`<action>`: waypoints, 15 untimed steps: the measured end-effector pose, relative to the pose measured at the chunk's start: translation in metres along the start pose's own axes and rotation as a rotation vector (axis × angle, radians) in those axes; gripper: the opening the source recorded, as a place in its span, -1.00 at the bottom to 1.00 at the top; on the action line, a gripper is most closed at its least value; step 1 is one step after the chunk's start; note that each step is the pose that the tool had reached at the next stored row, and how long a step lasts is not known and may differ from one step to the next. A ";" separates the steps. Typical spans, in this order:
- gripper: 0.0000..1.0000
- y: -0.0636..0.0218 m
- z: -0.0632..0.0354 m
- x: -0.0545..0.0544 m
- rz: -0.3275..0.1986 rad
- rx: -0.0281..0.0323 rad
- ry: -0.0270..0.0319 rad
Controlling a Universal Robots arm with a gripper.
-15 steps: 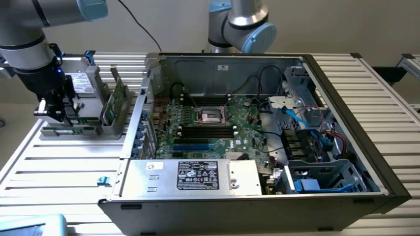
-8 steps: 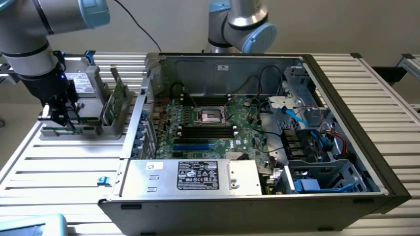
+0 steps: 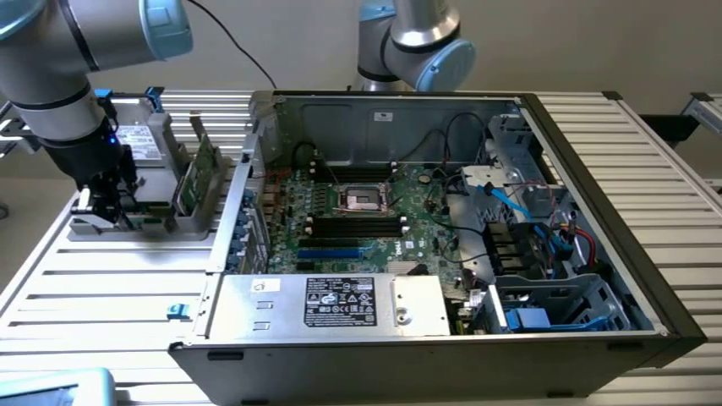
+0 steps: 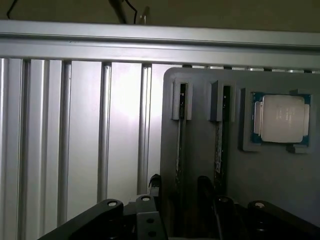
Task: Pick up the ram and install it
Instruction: 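Pick up the ram and move it above insertion slot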
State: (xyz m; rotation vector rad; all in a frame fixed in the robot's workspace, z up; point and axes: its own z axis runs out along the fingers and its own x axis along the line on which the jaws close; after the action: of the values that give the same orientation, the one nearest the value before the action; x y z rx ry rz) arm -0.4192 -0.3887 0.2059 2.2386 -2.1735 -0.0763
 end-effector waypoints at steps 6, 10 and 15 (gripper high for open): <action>-0.14 -0.0001 0.0012 0.000 0.000 -0.0001 -0.0002; -0.14 0.0002 0.0032 -0.001 0.000 -0.0005 0.0000; -0.14 0.0003 0.0045 -0.001 0.000 -0.0006 0.0001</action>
State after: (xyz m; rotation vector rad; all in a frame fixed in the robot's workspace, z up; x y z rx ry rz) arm -0.4198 -0.3875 0.2015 2.2382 -2.1731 -0.0769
